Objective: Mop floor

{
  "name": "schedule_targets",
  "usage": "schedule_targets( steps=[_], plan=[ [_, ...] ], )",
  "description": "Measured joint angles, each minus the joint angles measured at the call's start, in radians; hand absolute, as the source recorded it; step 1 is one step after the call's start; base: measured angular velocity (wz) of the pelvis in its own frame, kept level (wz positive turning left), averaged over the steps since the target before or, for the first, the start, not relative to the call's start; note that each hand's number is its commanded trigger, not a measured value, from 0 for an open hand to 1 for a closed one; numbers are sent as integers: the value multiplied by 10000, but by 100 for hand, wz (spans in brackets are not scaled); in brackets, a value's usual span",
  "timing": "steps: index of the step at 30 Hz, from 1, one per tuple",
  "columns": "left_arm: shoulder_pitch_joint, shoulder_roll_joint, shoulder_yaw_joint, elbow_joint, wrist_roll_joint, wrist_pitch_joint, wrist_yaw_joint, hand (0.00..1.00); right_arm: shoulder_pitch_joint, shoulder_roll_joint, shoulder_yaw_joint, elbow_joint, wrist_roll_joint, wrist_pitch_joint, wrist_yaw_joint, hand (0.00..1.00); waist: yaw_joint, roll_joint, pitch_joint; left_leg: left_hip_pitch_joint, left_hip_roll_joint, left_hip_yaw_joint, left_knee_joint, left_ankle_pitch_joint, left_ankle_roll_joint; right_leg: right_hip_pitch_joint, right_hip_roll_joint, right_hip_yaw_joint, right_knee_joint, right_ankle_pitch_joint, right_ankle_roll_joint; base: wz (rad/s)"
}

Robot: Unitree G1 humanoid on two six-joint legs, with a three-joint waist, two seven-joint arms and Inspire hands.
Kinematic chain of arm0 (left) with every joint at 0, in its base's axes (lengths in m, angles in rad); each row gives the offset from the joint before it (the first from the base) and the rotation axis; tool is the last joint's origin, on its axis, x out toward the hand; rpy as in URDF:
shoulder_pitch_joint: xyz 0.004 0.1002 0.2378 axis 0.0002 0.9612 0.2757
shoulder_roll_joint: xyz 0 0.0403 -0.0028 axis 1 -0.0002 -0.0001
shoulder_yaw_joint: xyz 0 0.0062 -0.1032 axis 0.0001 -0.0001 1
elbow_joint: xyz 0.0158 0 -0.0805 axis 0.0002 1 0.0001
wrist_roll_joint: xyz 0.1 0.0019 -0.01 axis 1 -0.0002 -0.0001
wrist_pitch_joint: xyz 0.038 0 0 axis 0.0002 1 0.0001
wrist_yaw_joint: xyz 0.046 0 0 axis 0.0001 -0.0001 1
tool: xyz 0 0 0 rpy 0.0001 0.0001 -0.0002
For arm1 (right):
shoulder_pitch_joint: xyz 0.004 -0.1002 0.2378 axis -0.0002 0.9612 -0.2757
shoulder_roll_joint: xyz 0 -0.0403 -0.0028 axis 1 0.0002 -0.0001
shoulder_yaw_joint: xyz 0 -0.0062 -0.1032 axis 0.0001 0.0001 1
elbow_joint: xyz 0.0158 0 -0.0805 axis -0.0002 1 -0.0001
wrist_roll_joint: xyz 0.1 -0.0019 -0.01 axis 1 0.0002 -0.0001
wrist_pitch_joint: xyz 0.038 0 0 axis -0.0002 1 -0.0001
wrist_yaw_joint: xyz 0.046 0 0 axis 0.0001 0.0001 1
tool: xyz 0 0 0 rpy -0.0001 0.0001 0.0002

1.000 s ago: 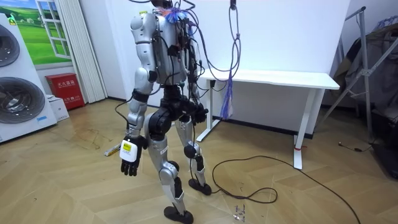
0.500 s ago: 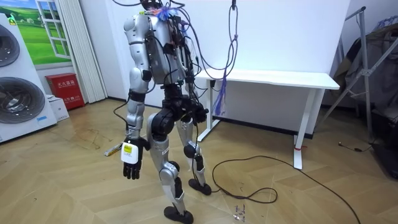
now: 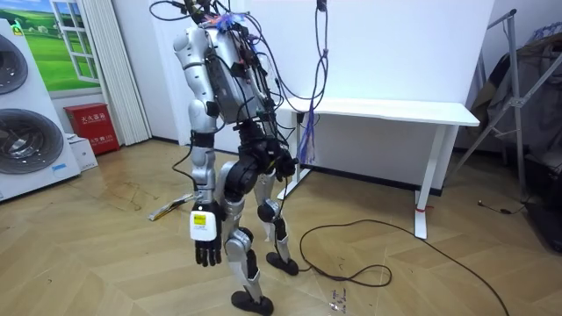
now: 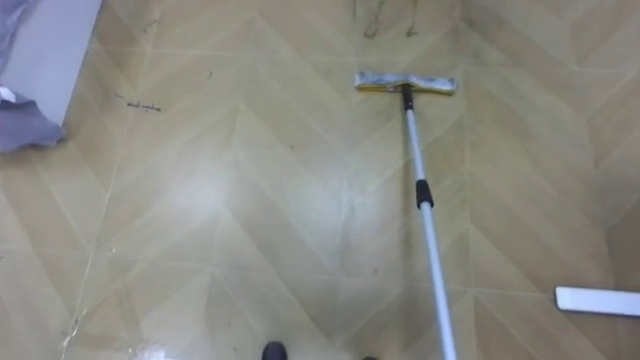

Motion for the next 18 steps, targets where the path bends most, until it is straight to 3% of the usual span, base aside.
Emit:
schedule_targets(
  steps=[5, 8, 11, 12, 13, 14, 15, 16, 17, 18],
  plan=[
    [48, -4, -410, 221, 254, 327, 7, 0, 3, -112, 278, 0, 536, -12, -28, 100, 171, 35, -13, -638, -4, 22, 642, -39, -59, -700, -142, -4, 947, -343, -178, 11],
    [48, -25, -567, 289, 472, 418, 14, 0, 3, -142, 345, 92, 687, -12, -188, 100, 358, 86, -19, -1250, -14, -149, 1894, -90, -131, -1064, -173, 25, 1866, -686, -337, 6],
    [3, 43, -924, 369, 323, 472, 31, 0, -453, -163, 317, 566, 726, -24, -302, 100, 723, 89, -28, -2112, 76, -457, 3674, -12, -268, -1444, -112, 18, 2887, -1190, -672, -4],
    [-11, 97, -1100, 411, 321, 483, 39, 0, -857, -225, 315, 822, 725, -11, -254, 100, 886, 86, -26, -2689, 261, -497, 4903, 212, -438, -1664, -118, 7, 3410, -1392, -897, -33],
    [-13, 124, -1201, 498, 123, 446, 83, 0, -1298, -388, 292, 990, 721, 43, -106, 100, 1187, -59, 51, -3426, 332, -558, 6534, 962, -446, -1849, -43, 63, 4020, -1687, -1183, -43],
    [-19, 123, -1267, 543, -12, 404, 120, 0, -1514, -505, 290, 1033, 720, 77, 5, 100, 1325, -74, 60, -3779, 352, -551, 7436, 1574, -411, -1900, 21, 125, 4303, -1798, -1263, -60],
    [5, 121, -1302, 666, -434, 229, 139, 0, -2062, -772, 269, 1130, 724, 137, 189, 100, 1592, -127, 80, -4476, 318, -410, 9543, 2833, -582, -1957, 150, 340, 4761, -1959, -1446, -63],
    [41, 194, -1432, 798, -1041, 11, 162, 0, -2756, -1027, 270, 1154, 745, 142, 360, 100, 1799, -243, 125, -5144, 193, -215, 12021, 2958, -622, -2047, 240, 572, 5096, -2032, -1523, -59],
    [31, 258, -1510, 786, -1279, -85, 166, 0, -3158, -1127, 275, 1124, 736, 119, 446, 100, 1818, -347, 186, -5489, 93, -59, 13085, 2907, -576, -2071, 244, 659, 5194, -2035, -1525, -39],
    [-27, 439, -1594, 747, -1436, -251, 160, 0, -3989, -1248, 291, 1103, 729, 98, 668, 100, 1846, -613, 329, -6121, -23, 302, 14621, 2629, -384, -2145, 181, 928, 5279, -2038, -1515, -19]
  ],
)
